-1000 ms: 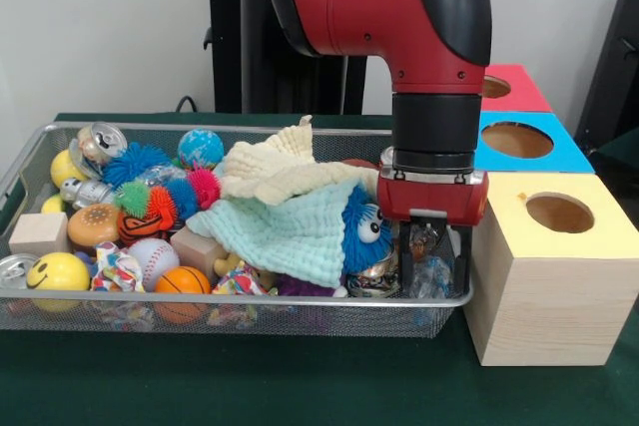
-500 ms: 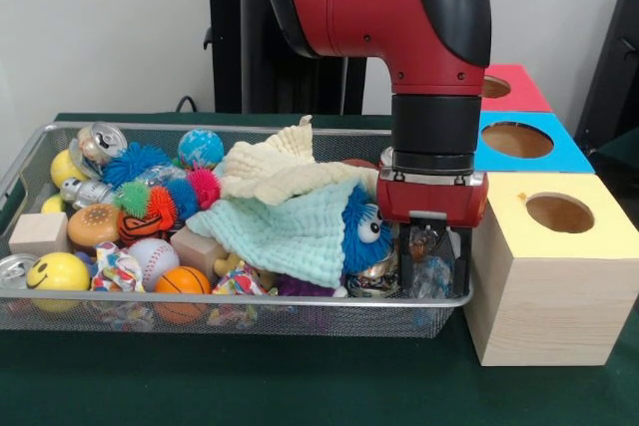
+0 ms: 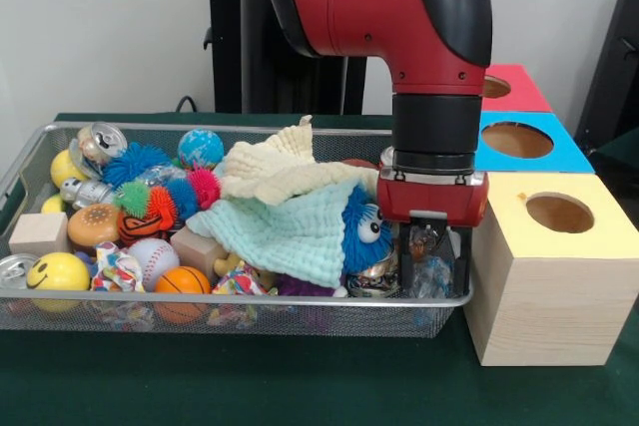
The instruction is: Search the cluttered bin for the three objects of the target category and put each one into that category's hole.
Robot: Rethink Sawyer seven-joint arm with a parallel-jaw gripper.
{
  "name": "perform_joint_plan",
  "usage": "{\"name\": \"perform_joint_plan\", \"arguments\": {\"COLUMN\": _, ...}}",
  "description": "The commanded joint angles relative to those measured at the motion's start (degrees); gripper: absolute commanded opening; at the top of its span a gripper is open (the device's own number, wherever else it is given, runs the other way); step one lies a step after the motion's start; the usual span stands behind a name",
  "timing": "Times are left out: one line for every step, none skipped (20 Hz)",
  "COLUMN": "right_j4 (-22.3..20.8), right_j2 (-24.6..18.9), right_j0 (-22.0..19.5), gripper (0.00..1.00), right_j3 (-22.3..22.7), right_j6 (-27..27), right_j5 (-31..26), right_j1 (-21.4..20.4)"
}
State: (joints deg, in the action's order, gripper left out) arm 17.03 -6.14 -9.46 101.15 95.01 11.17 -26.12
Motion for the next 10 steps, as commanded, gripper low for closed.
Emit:
{"name": "perform_joint_plan", "arguments": {"right_j4": 2.8, "right_j2": -0.4, "right_j0": 4.2, "gripper": 1.00, "right_j3": 2.4, "right_j6": 14.6, "right_j5": 1.6, "right_j1": 2.2}}
{"name": "perform_joint_plan", "arguments": {"right_j4": 3.4, "right_j2": -0.3, "right_j0": 4.9, "gripper": 1.00, "right_j3": 3.5, "right_j6": 15.5, "right_j5": 1.3, "right_j1": 1.3}}
{"name": "perform_joint_plan", "arguments": {"right_j4": 4.2, "right_j2": 0.2, "right_j0": 5.6, "gripper": 1.00, "right_j3": 4.2, "right_j6": 15.9, "right_j5": 0.8, "right_j1": 0.6}}
{"name": "perform_joint_plan", "arguments": {"right_j4": 5.0, "right_j2": 0.7, "right_j0": 6.4, "gripper": 1.00, "right_j3": 4.9, "right_j6": 16.4, "right_j5": 0.3, "right_j1": -0.2}}
{"name": "perform_joint_plan", "arguments": {"right_j4": 5.4, "right_j2": 0.7, "right_j0": 6.7, "gripper": 1.00, "right_j3": 5.7, "right_j6": 16.7, "right_j5": -0.1, "right_j1": -0.9}}
{"name": "perform_joint_plan", "arguments": {"right_j4": 5.6, "right_j2": 0.6, "right_j0": 6.8, "gripper": 1.00, "right_j3": 6.3, "right_j6": 16.9, "right_j5": -0.5, "right_j1": -1.4}}
{"name": "perform_joint_plan", "arguments": {"right_j4": 5.9, "right_j2": 0.6, "right_j0": 6.9, "gripper": 1.00, "right_j3": 6.9, "right_j6": 17.2, "right_j5": -0.7, "right_j1": -2.0}}
{"name": "perform_joint_plan", "arguments": {"right_j4": 6.4, "right_j2": 0.8, "right_j0": 7.3, "gripper": 1.00, "right_j3": 7.3, "right_j6": 17.2, "right_j5": -1.2, "right_j1": -2.5}}
{"name": "perform_joint_plan", "arguments": {"right_j4": 6.8, "right_j2": 1.0, "right_j0": 7.5, "gripper": 1.00, "right_j3": 7.8, "right_j6": 17.3, "right_j5": -1.8, "right_j1": -3.1}}
{"name": "perform_joint_plan", "arguments": {"right_j4": 7.1, "right_j2": 1.0, "right_j0": 7.4, "gripper": 1.00, "right_j3": 8.1, "right_j6": 17.1, "right_j5": -2.8, "right_j1": -3.7}}
